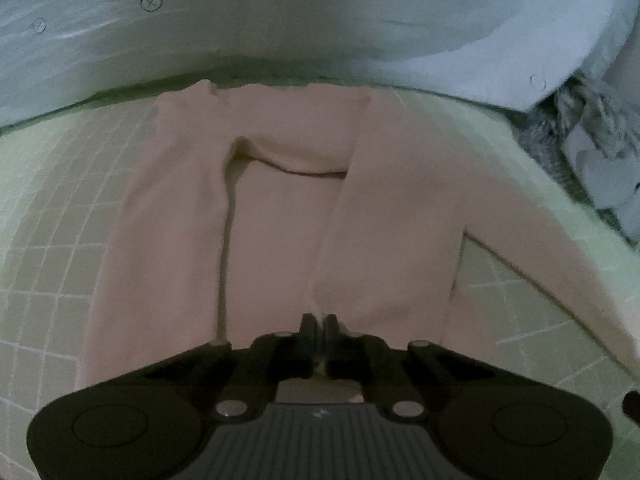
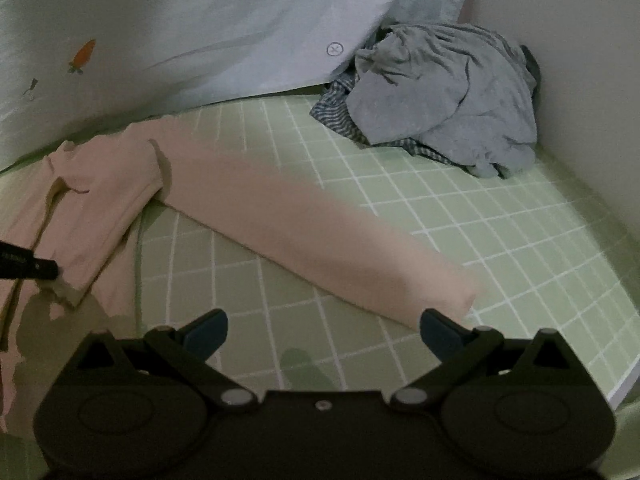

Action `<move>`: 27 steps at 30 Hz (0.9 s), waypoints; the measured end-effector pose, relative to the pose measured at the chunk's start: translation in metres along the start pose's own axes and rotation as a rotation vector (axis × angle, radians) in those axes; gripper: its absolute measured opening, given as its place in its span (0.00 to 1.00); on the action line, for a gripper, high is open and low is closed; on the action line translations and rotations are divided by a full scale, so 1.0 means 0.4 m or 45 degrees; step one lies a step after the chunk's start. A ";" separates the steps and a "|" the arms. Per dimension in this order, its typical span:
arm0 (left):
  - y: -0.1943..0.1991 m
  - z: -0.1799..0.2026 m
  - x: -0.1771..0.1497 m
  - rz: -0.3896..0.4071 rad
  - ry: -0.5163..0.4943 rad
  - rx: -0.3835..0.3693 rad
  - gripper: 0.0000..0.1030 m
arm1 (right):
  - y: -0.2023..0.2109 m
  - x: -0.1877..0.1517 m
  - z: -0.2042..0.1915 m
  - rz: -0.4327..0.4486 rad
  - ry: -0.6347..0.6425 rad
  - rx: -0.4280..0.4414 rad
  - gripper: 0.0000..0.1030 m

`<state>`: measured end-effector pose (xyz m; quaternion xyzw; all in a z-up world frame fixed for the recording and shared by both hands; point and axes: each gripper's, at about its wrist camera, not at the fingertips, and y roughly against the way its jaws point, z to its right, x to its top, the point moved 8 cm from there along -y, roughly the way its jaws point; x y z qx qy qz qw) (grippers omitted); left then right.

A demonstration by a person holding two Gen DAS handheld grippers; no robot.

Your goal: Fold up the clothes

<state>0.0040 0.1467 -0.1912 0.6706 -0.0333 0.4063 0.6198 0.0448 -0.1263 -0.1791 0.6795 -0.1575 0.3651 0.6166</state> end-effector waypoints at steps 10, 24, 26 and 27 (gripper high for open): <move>0.214 -0.042 -0.014 0.153 0.239 -0.066 0.04 | 0.038 -0.038 -0.034 0.009 -0.002 0.052 1.00; 0.323 -0.245 -0.239 0.000 0.581 0.095 0.11 | 0.050 -0.055 -0.140 0.002 0.029 0.170 1.00; 0.327 -0.272 -0.266 -0.029 0.611 0.122 0.27 | 0.049 -0.049 -0.157 0.003 0.034 0.185 1.00; 0.334 -0.270 -0.252 -0.017 0.592 0.130 0.40 | 0.048 -0.045 -0.166 0.003 0.037 0.192 1.00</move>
